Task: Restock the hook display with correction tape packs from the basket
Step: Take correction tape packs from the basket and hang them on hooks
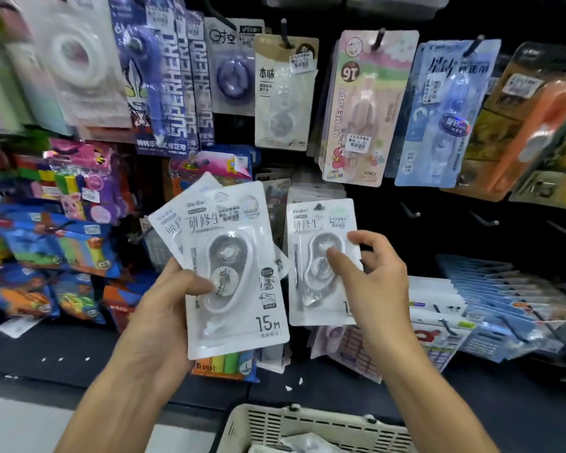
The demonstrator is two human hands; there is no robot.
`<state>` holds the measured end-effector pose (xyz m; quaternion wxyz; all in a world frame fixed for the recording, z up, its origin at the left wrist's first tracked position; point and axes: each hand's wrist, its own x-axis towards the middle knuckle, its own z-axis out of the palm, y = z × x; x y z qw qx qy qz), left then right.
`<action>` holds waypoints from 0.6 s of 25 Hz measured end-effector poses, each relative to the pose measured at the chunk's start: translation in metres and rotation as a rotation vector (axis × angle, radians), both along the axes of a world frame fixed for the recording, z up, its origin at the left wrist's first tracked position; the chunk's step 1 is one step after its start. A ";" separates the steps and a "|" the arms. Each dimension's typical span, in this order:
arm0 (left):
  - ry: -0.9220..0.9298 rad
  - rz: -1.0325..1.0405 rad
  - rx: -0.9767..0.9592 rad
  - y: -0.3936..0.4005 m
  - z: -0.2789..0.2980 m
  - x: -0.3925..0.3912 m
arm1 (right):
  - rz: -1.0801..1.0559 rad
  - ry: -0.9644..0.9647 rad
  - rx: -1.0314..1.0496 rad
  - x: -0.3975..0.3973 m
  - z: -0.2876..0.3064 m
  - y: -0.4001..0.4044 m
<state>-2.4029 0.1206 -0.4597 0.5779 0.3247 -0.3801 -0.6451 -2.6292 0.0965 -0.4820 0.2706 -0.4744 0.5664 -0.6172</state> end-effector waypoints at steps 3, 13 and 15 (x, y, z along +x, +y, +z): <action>-0.049 0.054 0.011 -0.001 -0.001 -0.005 | 0.005 0.074 0.074 0.000 -0.003 -0.007; -0.133 0.051 -0.135 0.008 -0.015 -0.051 | 0.453 -0.212 0.044 0.000 -0.013 0.052; -0.093 0.025 -0.174 0.009 -0.014 -0.070 | 0.406 -0.261 0.003 -0.021 -0.006 0.052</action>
